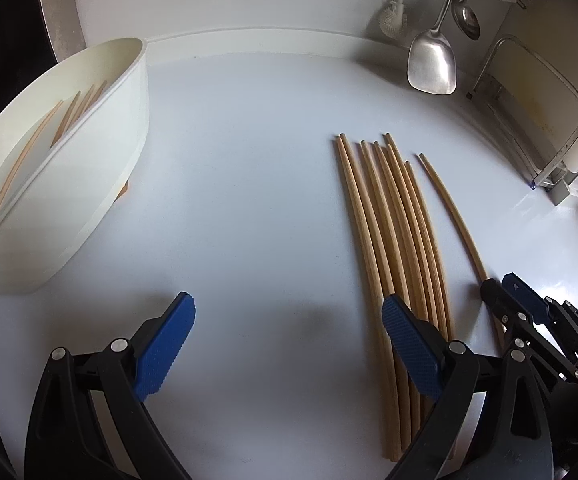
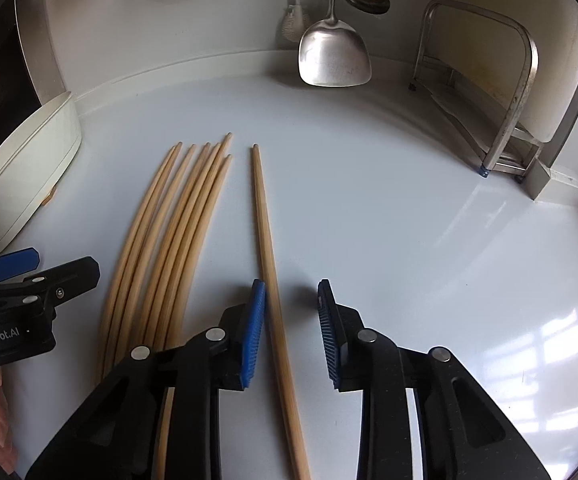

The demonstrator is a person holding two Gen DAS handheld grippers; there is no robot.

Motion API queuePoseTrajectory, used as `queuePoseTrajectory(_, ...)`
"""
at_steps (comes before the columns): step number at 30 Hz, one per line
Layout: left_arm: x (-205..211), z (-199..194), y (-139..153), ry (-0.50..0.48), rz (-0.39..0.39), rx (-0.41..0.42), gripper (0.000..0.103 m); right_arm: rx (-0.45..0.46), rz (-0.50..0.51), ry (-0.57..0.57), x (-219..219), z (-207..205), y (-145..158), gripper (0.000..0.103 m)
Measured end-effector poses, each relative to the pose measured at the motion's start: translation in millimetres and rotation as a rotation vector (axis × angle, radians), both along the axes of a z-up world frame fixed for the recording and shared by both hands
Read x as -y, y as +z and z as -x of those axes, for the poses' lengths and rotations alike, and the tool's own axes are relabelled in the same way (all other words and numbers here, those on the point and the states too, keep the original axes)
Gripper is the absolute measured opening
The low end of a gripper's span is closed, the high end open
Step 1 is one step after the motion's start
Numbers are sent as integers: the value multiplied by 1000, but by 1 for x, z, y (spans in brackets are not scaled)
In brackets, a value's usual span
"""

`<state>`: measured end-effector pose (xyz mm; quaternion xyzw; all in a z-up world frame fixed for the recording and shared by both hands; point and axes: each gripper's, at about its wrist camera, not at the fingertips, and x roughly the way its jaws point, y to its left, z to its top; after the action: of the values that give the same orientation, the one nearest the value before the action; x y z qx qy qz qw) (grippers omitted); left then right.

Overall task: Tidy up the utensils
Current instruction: 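Close the right gripper on one chopstick while the left gripper grasps another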

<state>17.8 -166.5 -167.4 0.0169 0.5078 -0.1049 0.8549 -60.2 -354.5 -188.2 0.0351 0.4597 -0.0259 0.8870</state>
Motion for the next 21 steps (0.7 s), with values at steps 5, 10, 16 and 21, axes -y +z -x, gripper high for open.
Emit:
queuePoseTrajectory(5,6,-3,-4,-8,-18,-4,93,-4,4,-13,10,2,0,27)
queuePoseTrajectory(10,8,-5,-9,-9,-34,-11,94,-5,-5,-19,13,4,0,27)
queuePoseTrajectory(16,16,-5,-13,-28,-89,-13,94,-3,-13,-17,14,4,1,27)
queuePoseTrajectory(21,7,-9,-13,4,-78,-12,94,-2,-9,0,14,1,0,27)
